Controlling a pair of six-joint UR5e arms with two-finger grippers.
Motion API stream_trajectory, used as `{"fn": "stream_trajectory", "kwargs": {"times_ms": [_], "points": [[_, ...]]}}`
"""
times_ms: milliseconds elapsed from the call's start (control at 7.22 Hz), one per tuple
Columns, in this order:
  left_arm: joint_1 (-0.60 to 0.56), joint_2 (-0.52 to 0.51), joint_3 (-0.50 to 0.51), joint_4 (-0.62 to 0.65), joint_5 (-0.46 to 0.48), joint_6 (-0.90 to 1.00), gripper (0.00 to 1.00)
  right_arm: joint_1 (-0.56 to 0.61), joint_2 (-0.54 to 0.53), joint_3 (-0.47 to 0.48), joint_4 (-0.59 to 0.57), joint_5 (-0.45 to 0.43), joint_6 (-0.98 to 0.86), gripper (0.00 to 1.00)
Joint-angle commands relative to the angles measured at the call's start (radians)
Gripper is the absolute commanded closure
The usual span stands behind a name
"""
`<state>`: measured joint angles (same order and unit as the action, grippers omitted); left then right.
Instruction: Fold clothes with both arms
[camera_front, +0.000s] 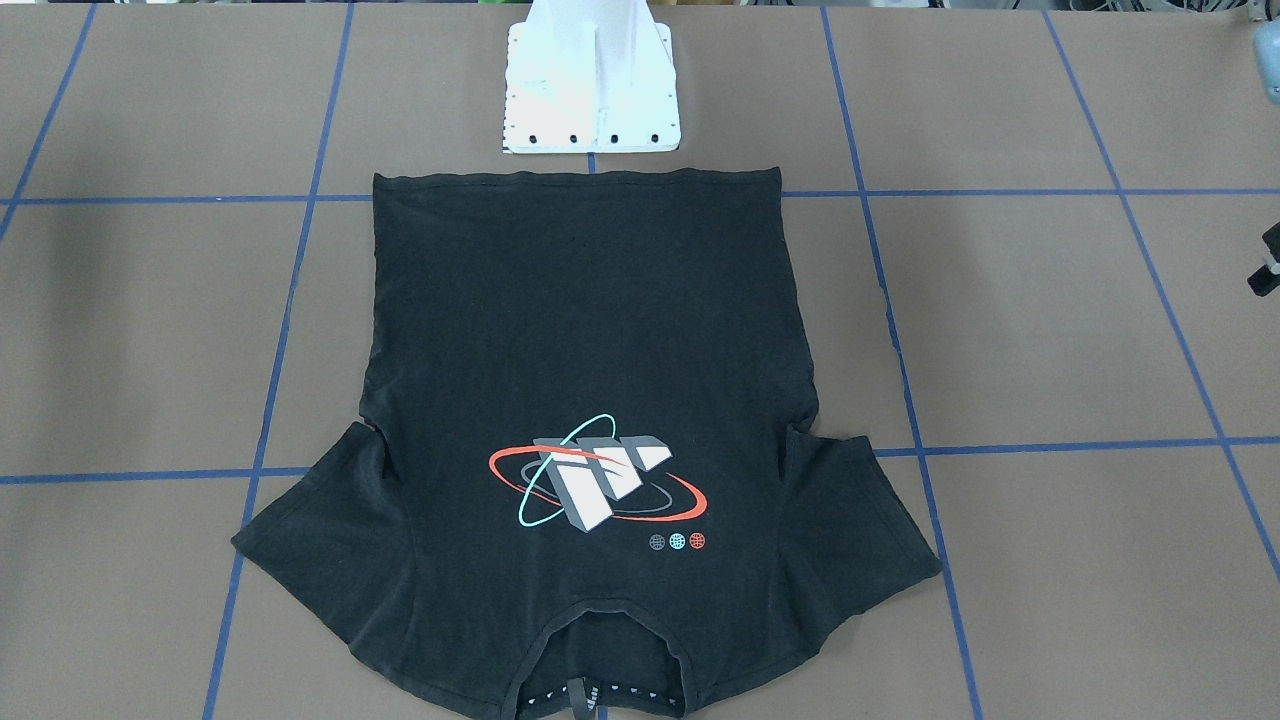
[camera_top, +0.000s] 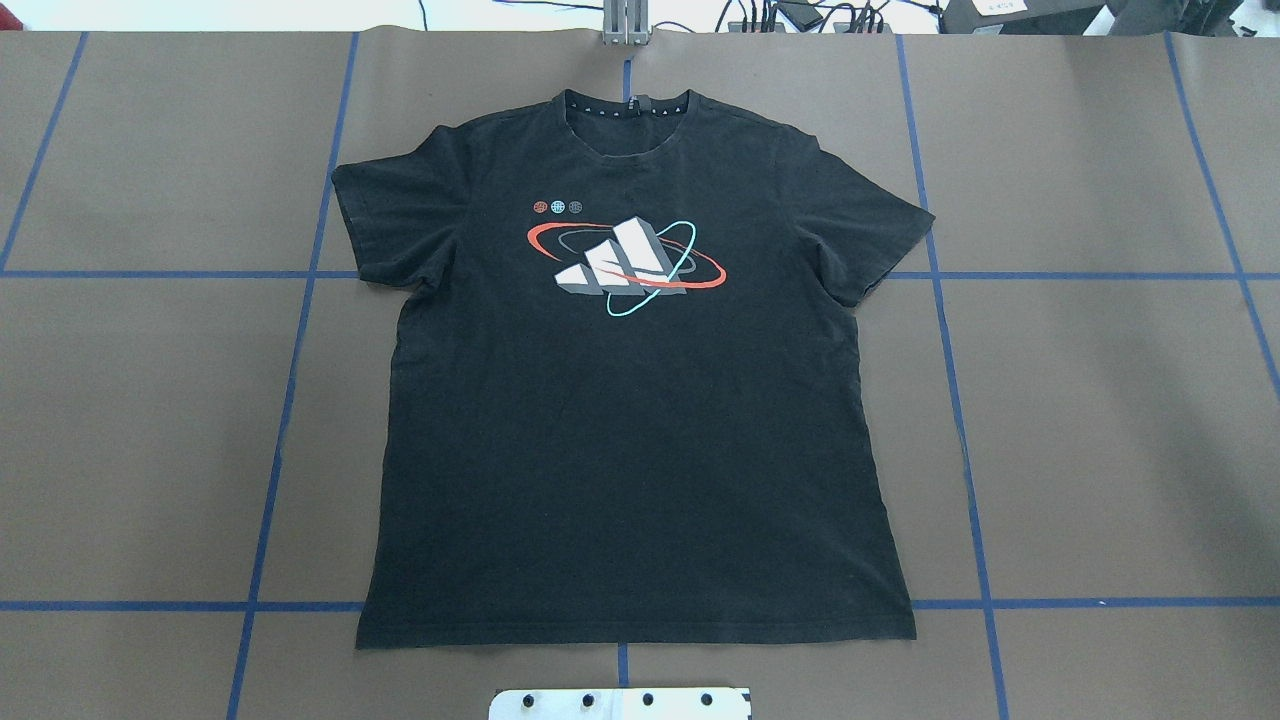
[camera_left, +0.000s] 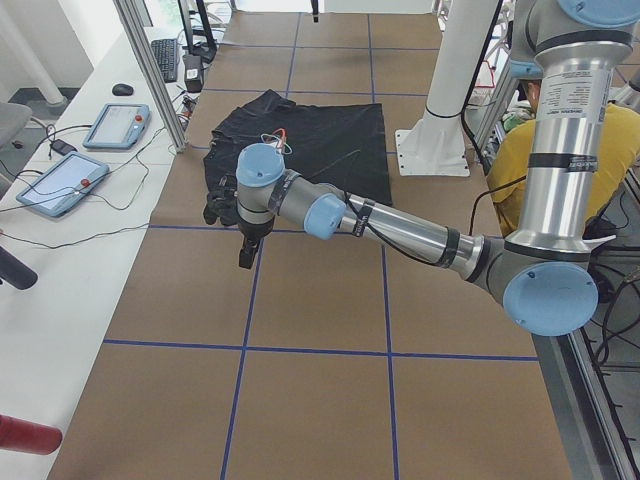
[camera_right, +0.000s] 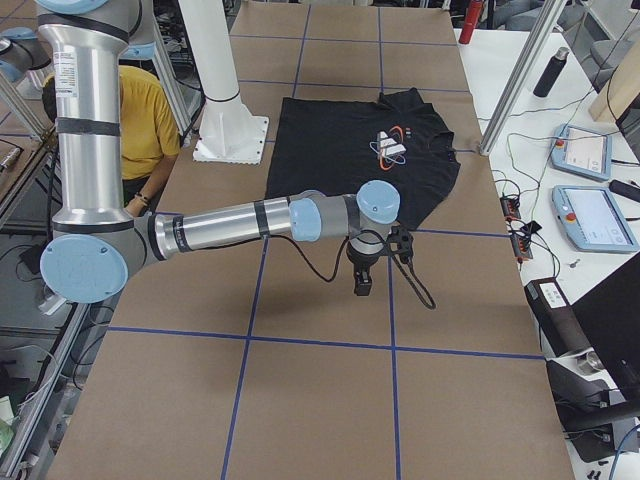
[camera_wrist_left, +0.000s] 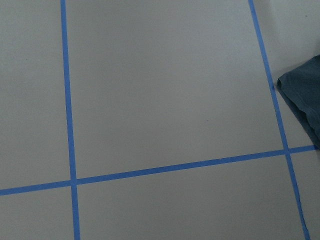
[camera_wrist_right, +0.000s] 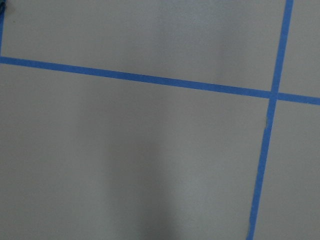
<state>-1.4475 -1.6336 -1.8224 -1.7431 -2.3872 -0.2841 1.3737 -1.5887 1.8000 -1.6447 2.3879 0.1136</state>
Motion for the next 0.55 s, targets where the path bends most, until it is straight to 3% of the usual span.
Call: {"fn": "stream_trajectory", "kwargs": {"times_ms": [0,138,415], "points": [[0.006,-0.003,-0.006,-0.01,-0.001,-0.003,0.0,-0.074,0.013,-0.007,0.07,-0.003,0.156,0.0],[0.007,-0.002,-0.003,-0.042,0.0,-0.004,0.0,-0.117,0.048,-0.037,0.173,-0.01,0.264,0.0],[0.007,-0.002,-0.006,-0.047,0.0,-0.006,0.0,-0.162,0.189,-0.195,0.341,-0.007,0.537,0.01]]}}
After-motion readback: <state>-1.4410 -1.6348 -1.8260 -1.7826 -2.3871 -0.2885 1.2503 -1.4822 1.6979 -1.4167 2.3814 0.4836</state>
